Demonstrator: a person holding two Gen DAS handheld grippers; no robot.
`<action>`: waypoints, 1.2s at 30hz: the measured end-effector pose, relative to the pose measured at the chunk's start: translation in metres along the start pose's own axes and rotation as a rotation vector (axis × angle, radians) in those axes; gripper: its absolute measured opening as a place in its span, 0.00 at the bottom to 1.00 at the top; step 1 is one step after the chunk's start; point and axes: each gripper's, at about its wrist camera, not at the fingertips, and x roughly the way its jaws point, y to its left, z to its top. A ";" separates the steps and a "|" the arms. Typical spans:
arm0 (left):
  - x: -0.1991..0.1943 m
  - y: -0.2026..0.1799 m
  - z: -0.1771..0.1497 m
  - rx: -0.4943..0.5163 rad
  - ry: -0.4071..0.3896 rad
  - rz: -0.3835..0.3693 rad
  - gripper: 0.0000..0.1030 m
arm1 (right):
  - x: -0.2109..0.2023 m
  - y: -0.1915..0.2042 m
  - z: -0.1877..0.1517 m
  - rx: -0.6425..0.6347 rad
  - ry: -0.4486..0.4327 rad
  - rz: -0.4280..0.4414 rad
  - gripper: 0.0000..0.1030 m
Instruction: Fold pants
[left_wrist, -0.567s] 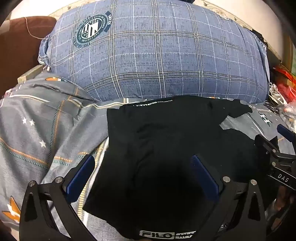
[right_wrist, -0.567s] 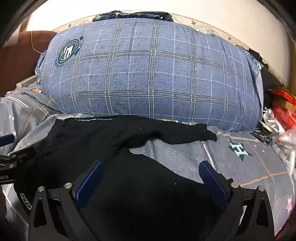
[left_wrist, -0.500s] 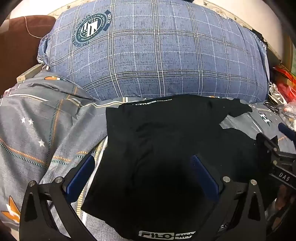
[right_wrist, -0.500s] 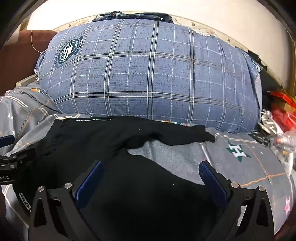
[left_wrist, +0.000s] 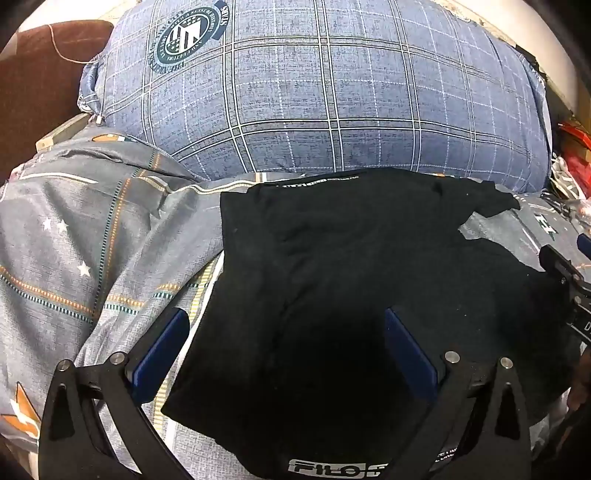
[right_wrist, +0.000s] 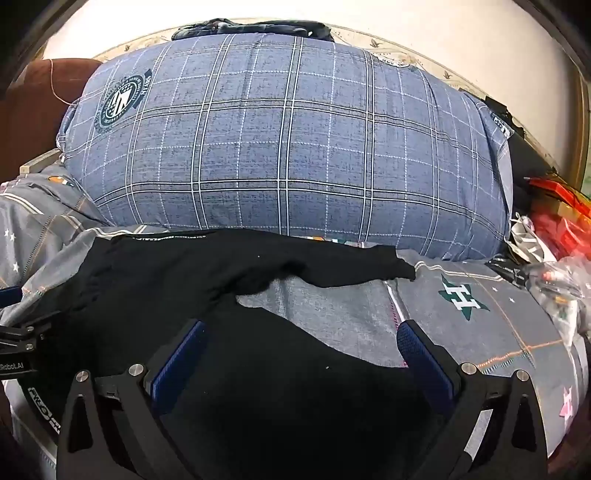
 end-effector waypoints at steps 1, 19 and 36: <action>0.000 0.000 0.000 0.005 -0.001 0.005 1.00 | 0.000 0.000 0.000 0.000 0.002 -0.001 1.00; -0.001 -0.011 0.001 0.071 0.006 0.031 1.00 | 0.006 -0.001 -0.003 -0.008 0.025 -0.012 1.00; 0.000 -0.016 0.000 0.111 0.004 0.052 1.00 | 0.009 0.000 -0.003 -0.017 0.036 -0.014 1.00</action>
